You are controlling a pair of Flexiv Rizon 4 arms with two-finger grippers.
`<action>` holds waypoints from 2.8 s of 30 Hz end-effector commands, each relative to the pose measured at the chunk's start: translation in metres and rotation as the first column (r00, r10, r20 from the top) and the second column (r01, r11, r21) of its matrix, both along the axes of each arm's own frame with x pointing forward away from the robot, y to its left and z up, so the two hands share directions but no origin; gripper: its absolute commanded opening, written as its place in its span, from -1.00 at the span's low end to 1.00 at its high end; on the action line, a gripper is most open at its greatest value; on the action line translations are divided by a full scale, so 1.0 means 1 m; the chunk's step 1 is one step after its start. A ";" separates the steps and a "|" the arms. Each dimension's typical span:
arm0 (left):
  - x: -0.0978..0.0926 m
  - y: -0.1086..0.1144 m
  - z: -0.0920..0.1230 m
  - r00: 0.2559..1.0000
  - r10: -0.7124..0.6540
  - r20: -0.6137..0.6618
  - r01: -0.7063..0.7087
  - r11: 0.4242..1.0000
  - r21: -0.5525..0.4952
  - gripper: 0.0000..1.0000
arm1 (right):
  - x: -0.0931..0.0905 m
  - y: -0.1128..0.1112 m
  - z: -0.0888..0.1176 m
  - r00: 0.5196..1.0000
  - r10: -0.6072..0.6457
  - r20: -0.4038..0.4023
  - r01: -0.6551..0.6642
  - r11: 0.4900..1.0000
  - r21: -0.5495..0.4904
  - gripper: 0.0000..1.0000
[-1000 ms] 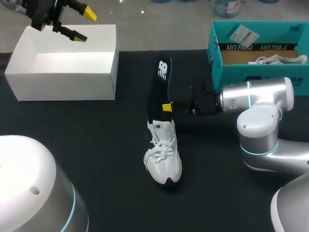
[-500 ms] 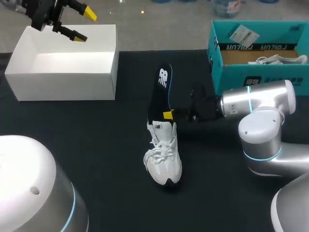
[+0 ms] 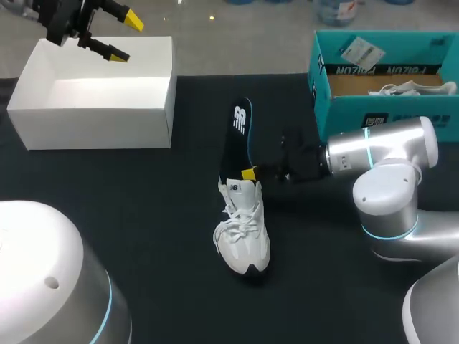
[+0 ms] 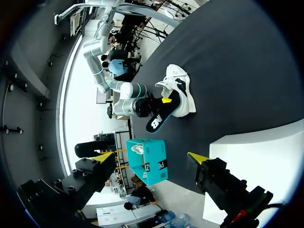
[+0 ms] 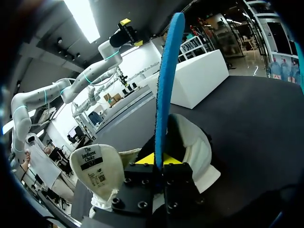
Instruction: Take the shoe out of the shoebox, open the shoe tongue, remove and reinsert the insole, then place the shoe into the shoebox
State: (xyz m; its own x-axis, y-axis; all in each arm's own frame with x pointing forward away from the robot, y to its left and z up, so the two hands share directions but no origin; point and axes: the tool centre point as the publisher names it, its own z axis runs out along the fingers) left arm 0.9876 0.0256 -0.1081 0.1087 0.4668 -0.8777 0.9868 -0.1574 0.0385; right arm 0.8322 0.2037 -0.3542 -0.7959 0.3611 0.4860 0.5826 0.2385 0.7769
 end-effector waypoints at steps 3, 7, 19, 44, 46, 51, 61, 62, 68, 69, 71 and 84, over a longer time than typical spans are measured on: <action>0.000 0.000 0.000 1.000 -0.001 0.001 0.001 1.000 0.003 1.00 | -0.007 -0.005 0.015 0.999 -0.013 0.046 0.013 1.000 -0.003 -1.00; 0.000 0.000 0.000 1.000 -0.001 0.001 0.001 1.000 0.003 1.00 | -0.003 -0.003 0.024 0.997 0.013 0.073 -0.013 1.000 0.001 -1.00; 0.000 0.000 0.000 1.000 -0.001 0.001 0.001 1.000 0.003 1.00 | 0.015 0.001 0.025 0.990 0.096 0.107 -0.097 0.995 0.012 -1.00; 0.000 0.000 0.000 1.000 -0.001 0.001 0.001 1.000 0.003 1.00 | -0.024 -0.009 -0.009 0.996 0.090 -0.013 -0.090 0.996 0.030 -1.00; 0.000 0.000 0.000 1.000 -0.001 0.001 0.001 1.000 0.003 1.00 | -0.026 -0.009 -0.010 0.996 0.086 -0.016 -0.085 0.996 0.033 -1.00; 0.000 0.000 0.000 1.000 -0.001 0.001 0.001 1.000 0.003 1.00 | -0.026 -0.006 -0.012 0.996 0.086 -0.022 -0.085 0.996 0.040 -1.00; 0.000 0.000 0.000 1.000 -0.001 0.001 0.001 1.000 0.003 1.00 | -0.007 -0.001 0.008 0.992 0.125 0.017 -0.125 0.992 0.004 -0.37; 0.000 0.000 0.000 1.000 -0.001 0.001 0.001 1.000 0.003 1.00 | -0.006 -0.001 0.009 0.992 0.127 0.017 -0.127 0.992 0.001 -0.39; 0.000 0.000 0.000 1.000 -0.001 0.001 0.001 1.000 0.003 1.00 | -0.002 0.000 0.015 0.990 0.143 0.010 -0.142 0.990 -0.018 -0.44; 0.000 0.000 0.000 1.000 -0.001 0.001 0.001 1.000 0.003 1.00 | -0.001 -0.001 0.016 0.990 0.142 0.010 -0.141 0.990 -0.019 -0.43; 0.000 0.000 0.000 1.000 -0.001 0.001 0.001 1.000 0.003 1.00 | 0.003 -0.003 0.019 0.991 0.133 0.020 -0.133 0.991 -0.020 -0.47; 0.000 0.000 0.000 1.000 -0.001 0.001 0.001 1.000 0.003 1.00 | 0.023 -0.001 0.027 0.989 0.141 0.044 -0.139 0.989 -0.046 -1.00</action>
State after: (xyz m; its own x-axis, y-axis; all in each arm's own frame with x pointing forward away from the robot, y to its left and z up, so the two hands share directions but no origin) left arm 0.9876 0.0256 -0.1081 0.1087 0.4668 -0.8776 0.9868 -0.1575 0.0385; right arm 0.8513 0.1982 -0.3265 -0.8621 0.2661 0.4312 0.5022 0.3357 0.7970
